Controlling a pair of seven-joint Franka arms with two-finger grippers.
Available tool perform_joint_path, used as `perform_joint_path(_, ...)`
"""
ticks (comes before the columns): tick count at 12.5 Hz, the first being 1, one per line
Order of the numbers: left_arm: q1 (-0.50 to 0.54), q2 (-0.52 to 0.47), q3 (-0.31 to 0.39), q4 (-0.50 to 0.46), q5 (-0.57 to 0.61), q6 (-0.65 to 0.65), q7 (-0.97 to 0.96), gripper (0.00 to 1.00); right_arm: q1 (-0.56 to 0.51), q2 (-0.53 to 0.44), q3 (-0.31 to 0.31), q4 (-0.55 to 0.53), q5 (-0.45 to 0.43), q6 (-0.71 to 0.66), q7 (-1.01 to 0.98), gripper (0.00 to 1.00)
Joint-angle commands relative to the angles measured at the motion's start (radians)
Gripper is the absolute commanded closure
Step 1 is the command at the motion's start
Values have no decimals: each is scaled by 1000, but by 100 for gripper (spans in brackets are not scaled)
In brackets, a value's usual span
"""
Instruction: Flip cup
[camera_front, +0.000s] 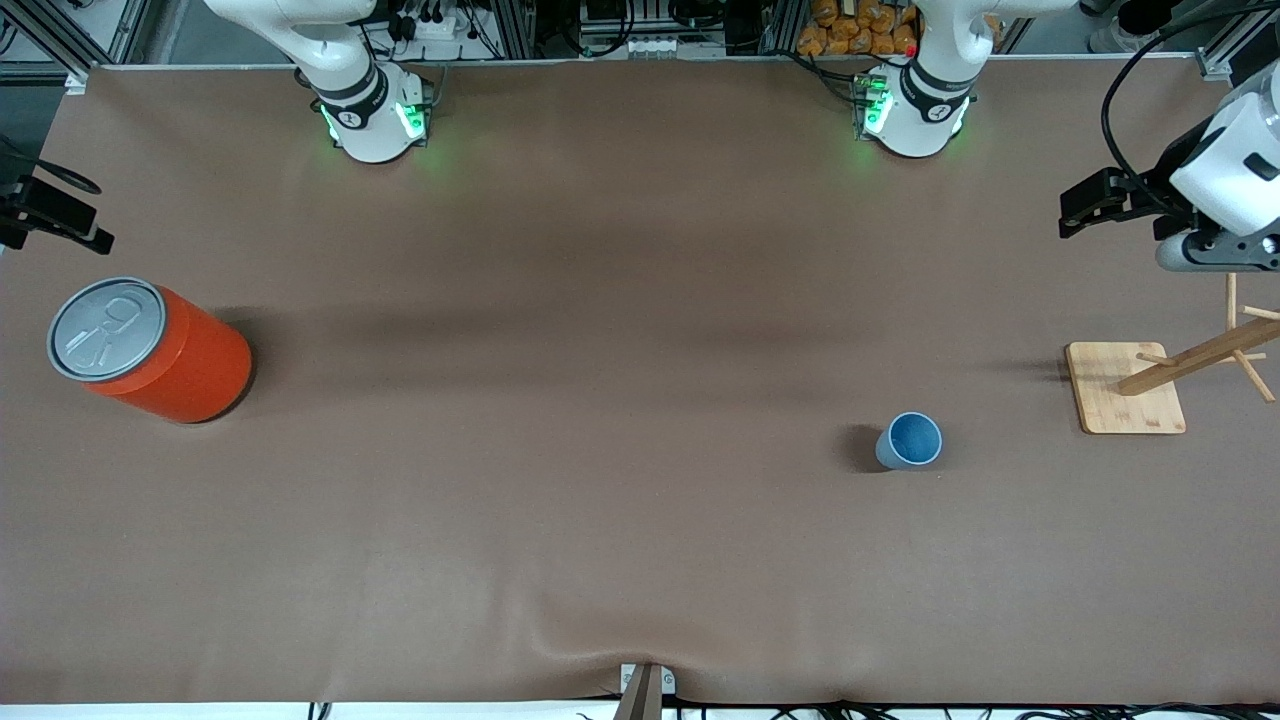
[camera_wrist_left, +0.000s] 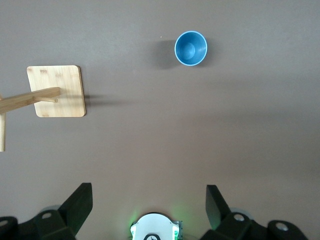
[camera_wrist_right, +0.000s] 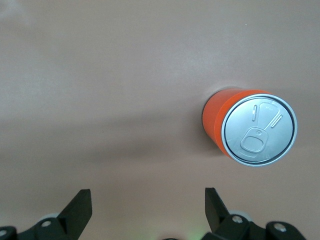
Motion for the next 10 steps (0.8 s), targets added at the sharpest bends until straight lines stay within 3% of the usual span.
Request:
perform_joint_path(1, 5, 8, -4, 15, 3, 46, 7, 0, -24, 8, 9, 15, 25, -15, -16, 0)
perform_joint_path(10, 8, 11, -6, -11, 15, 50, 93, 0, -28, 8, 9, 15, 34, -18, -16, 0)
